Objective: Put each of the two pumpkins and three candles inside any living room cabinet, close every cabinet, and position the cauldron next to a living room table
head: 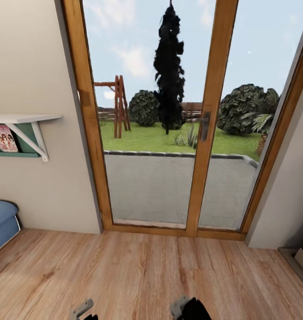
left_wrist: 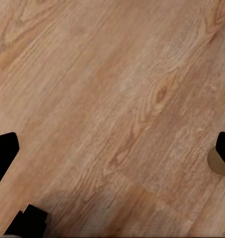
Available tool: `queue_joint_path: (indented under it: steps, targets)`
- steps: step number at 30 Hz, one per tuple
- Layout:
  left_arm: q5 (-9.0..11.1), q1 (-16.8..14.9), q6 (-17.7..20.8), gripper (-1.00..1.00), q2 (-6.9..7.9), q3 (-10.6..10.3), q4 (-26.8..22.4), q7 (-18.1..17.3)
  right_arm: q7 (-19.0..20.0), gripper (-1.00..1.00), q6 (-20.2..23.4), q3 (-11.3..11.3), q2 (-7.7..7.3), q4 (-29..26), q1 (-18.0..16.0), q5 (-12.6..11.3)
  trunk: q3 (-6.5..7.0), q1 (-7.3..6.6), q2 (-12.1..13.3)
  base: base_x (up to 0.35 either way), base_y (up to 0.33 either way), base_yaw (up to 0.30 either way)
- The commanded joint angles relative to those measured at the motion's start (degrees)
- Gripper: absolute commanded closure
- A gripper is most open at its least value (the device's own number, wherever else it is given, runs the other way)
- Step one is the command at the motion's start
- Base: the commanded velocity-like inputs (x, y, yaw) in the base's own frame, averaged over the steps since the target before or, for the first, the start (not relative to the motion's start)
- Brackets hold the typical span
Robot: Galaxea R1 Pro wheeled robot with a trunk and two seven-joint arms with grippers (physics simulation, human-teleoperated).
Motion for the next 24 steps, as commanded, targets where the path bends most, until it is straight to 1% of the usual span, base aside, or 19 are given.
queue_joint_path:
  steps: [1,5,11,13,15,16,17,19,20,23,24]
  targets:
    - [0.4,0.0,0.1,-1.00,0.00,-0.2,0.0,0.4,0.4,-1.00,0.1,0.0,0.00,0.1,0.0,0.6,-0.25,0.22,-0.5,0.000,0.000,0.000]
    - [0.5,0.0,-1.3,-1.00,-0.08,-0.3,0.4,0.4,0.5,-1.00,-0.3,-0.5,-0.07,0.2,0.0,0.5,-0.97,1.10,-2.1,0.000,0.000,0.000]
    - [0.5,0.0,-1.9,-1.00,0.02,-0.3,0.8,0.3,0.6,-1.00,-0.3,-0.8,-0.14,-0.3,-0.1,0.4,-2.04,2.42,-4.5,0.000,0.000,0.000]
    - [0.5,0.0,-2.0,-1.00,0.08,-0.3,0.9,0.3,0.8,-1.00,-0.2,-1.0,-0.18,-2.3,-0.1,0.2,-2.40,2.86,-5.3,0.000,0.000,0.000]
    - [0.5,0.0,-2.2,-1.00,0.10,-0.3,0.9,0.3,2.1,-1.00,0.1,-1.2,-0.41,-5.5,-0.1,0.1,-2.76,3.30,-6.1,0.000,0.000,0.000]
    - [0.5,0.0,-2.3,-1.00,0.09,-0.3,0.9,0.3,4.1,-1.00,0.6,-1.3,-0.93,-8.4,-0.1,0.1,-2.94,3.52,-6.5,0.000,0.000,0.000]
    - [0.5,0.0,-2.3,-1.00,0.10,-0.3,0.9,0.2,7.3,-1.00,1.9,-1.4,-2.24,-11.9,-0.1,0.0,-3.12,3.74,-6.9,0.000,0.000,0.000]
    - [0.5,0.1,-2.4,-1.00,0.11,-0.3,0.9,0.2,10.9,-1.00,3.2,-1.8,-3.83,-14.8,-0.1,0.0,-3.48,4.18,-7.7,0.000,0.000,0.000]
    - [0.5,0.1,-2.4,-1.00,0.11,-0.3,0.9,0.2,15.0,-1.00,4.6,-2.3,-5.61,-17.4,-0.1,0.0,-3.66,4.40,-8.1,0.000,0.000,0.000]
    - [0.5,0.1,-2.4,-1.00,0.12,-0.3,1.0,0.2,21.1,-1.00,6.1,-3.3,-8.09,-20.3,-0.1,0.1,-4.20,5.06,-9.3,0.000,0.000,0.000]
    - [0.5,0.1,-2.4,-1.00,0.12,-0.3,1.0,0.2,24.5,-1.00,6.7,-4.0,-9.44,-21.5,-0.1,0.1,-4.38,5.28,-9.7,0.000,0.000,0.000]
